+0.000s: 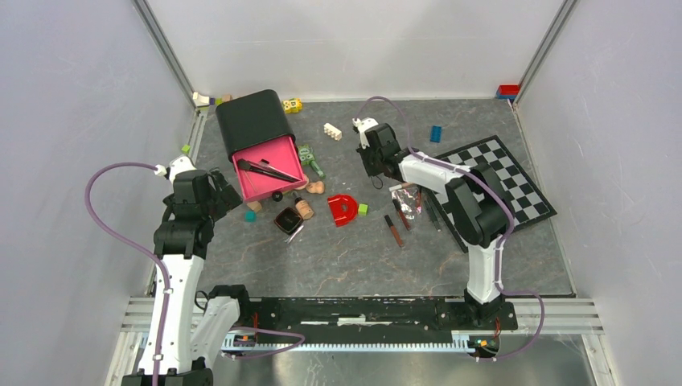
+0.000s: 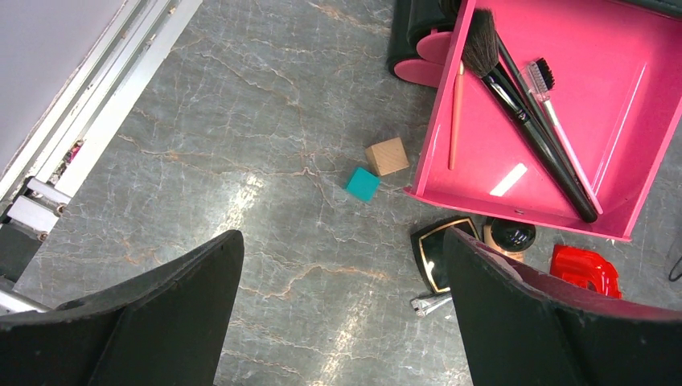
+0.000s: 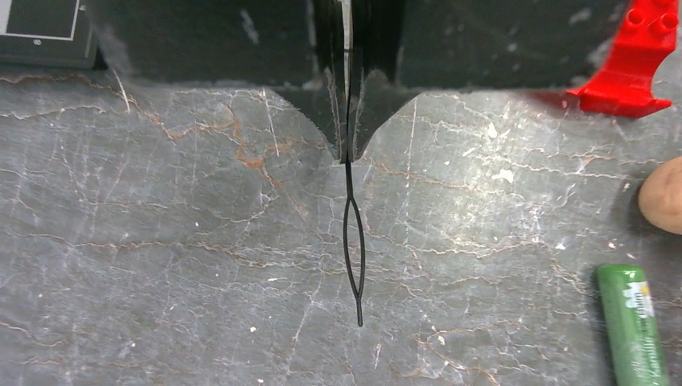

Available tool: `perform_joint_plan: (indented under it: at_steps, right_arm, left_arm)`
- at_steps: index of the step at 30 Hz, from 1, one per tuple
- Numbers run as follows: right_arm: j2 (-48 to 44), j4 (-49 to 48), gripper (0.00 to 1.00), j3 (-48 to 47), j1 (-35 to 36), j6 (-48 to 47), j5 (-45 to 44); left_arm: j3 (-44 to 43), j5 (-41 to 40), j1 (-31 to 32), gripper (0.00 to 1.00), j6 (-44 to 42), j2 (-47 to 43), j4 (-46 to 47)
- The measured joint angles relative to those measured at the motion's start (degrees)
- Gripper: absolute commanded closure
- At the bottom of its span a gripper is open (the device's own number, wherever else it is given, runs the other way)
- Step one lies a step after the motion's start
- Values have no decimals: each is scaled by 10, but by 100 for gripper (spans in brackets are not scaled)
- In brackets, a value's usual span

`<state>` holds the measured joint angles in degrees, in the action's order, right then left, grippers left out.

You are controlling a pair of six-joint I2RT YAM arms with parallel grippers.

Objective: Organize the makeup
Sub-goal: Pick up the makeup tool from the center of the board.

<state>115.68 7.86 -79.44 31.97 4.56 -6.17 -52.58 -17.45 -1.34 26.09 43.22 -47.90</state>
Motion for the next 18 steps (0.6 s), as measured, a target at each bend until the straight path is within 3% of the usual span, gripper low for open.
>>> perform_joint_plan:
  at_steps: [13, 15, 18]
  right_arm:
    - [-56, 0, 99, 50, 0, 2, 6]
    - [-56, 1, 89, 51, 0, 1, 7]
    - [-55, 17, 63, 44, 0, 0, 11]
  left_arm:
    - [0, 0, -2, 0, 0, -1, 0]
    - [0, 0, -2, 0, 0, -1, 0]
    - [0, 0, -2, 0, 0, -1, 0]
